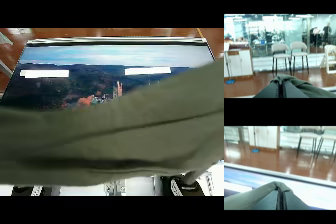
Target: Fold the shirts.
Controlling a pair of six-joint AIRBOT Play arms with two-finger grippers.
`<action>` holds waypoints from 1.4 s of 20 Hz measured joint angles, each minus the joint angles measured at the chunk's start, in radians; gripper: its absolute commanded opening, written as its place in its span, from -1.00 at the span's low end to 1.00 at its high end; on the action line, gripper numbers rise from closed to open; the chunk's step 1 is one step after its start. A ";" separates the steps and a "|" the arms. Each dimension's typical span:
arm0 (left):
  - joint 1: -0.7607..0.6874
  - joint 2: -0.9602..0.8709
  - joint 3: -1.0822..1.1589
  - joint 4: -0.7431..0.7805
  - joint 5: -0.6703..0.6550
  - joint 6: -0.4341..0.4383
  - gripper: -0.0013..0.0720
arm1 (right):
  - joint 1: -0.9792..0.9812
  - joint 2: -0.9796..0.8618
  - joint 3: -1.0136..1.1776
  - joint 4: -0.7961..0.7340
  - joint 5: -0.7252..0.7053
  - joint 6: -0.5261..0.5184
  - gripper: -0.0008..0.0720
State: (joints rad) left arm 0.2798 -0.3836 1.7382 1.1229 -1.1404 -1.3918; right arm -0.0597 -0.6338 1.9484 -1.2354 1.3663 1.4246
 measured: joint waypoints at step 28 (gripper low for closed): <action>-0.226 -1.005 -0.557 -0.122 0.602 0.122 -0.86 | 0.001 -1.088 -0.381 0.213 -0.648 -0.085 -0.79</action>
State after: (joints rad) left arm 0.0536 -1.3884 1.1812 1.0004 -0.5381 -1.2701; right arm -0.0586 -1.7222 1.5677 -1.0222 0.7185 1.3396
